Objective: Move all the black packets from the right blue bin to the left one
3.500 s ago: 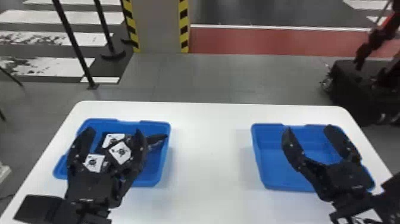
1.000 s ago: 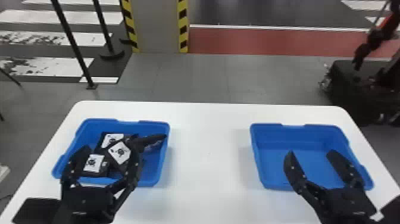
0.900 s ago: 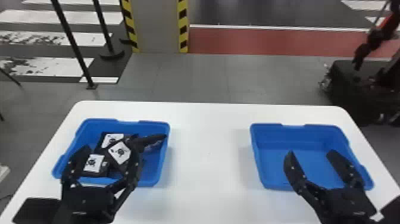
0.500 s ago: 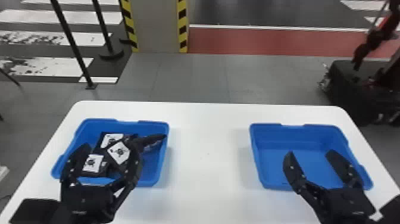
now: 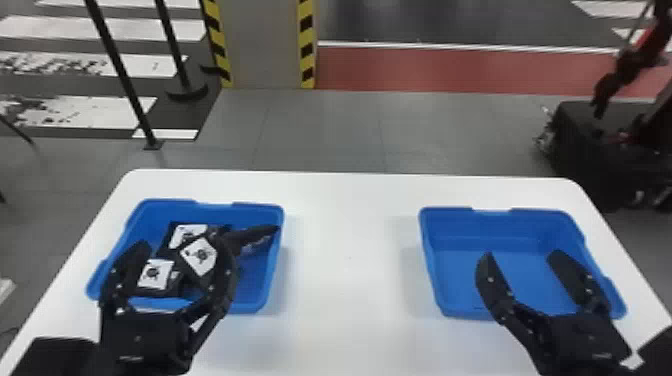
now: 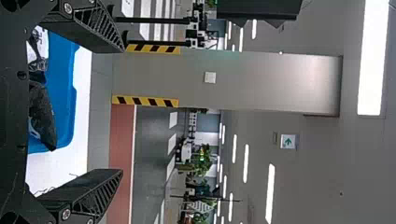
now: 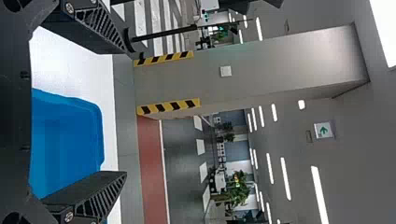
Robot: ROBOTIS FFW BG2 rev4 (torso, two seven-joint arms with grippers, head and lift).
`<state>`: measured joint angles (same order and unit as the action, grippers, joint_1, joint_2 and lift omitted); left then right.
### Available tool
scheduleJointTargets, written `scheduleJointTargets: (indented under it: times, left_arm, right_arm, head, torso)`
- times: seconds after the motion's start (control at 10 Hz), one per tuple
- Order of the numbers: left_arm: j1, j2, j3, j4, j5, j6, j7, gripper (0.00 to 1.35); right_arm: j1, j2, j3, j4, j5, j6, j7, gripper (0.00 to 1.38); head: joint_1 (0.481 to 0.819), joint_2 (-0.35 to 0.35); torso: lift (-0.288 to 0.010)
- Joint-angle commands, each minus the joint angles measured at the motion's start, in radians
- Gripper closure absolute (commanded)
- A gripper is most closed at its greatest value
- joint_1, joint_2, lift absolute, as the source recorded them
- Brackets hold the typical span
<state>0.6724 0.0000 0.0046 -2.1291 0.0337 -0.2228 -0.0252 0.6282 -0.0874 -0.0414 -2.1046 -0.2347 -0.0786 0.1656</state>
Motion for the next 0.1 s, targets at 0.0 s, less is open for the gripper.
scheduleJointTargets:
  times: [0.0]
  left_arm:
    - [-0.002,-0.003,0.002,0.000,0.000,-0.001,-0.001,0.11]
  right_arm:
    - [-0.002,0.000,0.000,0.000,0.000,0.000,0.000,0.10]
  head:
    - [0.695,0.006]
  torso:
    - [-0.110]
